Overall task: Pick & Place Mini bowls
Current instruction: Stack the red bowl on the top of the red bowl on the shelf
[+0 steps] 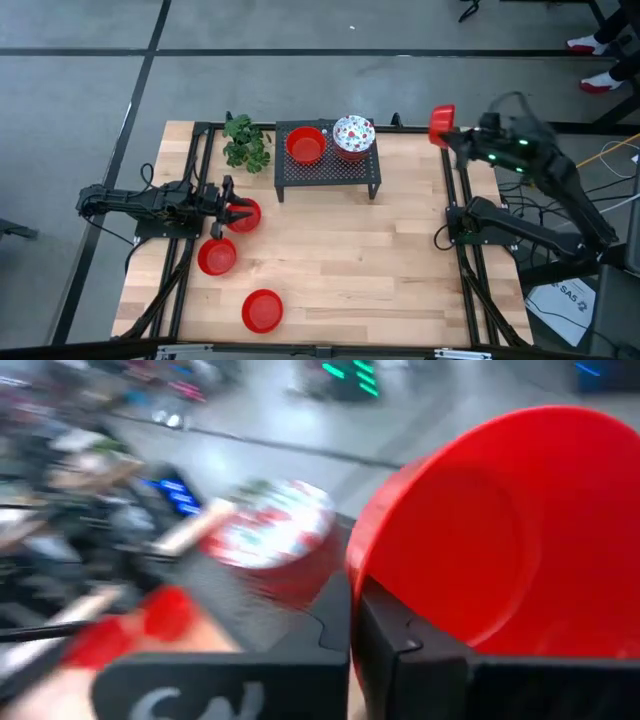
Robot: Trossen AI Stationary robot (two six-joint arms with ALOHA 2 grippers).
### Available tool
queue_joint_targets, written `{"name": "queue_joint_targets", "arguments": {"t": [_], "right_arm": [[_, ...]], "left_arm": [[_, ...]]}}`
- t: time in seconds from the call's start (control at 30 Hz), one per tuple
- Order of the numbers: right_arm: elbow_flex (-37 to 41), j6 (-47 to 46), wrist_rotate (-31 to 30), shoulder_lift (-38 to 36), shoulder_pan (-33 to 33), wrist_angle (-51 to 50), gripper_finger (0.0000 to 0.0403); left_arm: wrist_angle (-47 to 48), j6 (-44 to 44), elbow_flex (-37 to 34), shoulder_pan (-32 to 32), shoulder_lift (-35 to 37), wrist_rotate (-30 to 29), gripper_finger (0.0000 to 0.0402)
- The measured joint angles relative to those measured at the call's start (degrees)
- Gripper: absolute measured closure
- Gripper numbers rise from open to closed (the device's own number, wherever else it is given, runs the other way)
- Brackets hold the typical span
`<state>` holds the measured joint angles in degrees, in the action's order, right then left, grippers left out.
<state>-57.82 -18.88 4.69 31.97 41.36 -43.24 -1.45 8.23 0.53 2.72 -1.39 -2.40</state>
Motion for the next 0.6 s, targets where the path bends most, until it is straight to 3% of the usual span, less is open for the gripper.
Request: {"name": "queue_joint_targets", "arguments": {"t": [0.23,0.4,0.6], "right_arm": [[-4.27,1.1,16.29,-1.38,-0.04,6.53,0.0401],[-4.27,1.3,27.46,-0.6,-0.04,10.45,0.0401],[-4.23,-1.89,34.5,0.75,-0.24,17.29,0.0401]], "left_arm": [[0.08,-0.01,-0.02,0.02,-0.02,2.02,0.0279],[0.02,-7.79,0.0,-0.07,-0.02,-0.29,0.0279],[0.0,-9.03,0.0,-0.07,-0.02,-0.47,0.0279]]}}
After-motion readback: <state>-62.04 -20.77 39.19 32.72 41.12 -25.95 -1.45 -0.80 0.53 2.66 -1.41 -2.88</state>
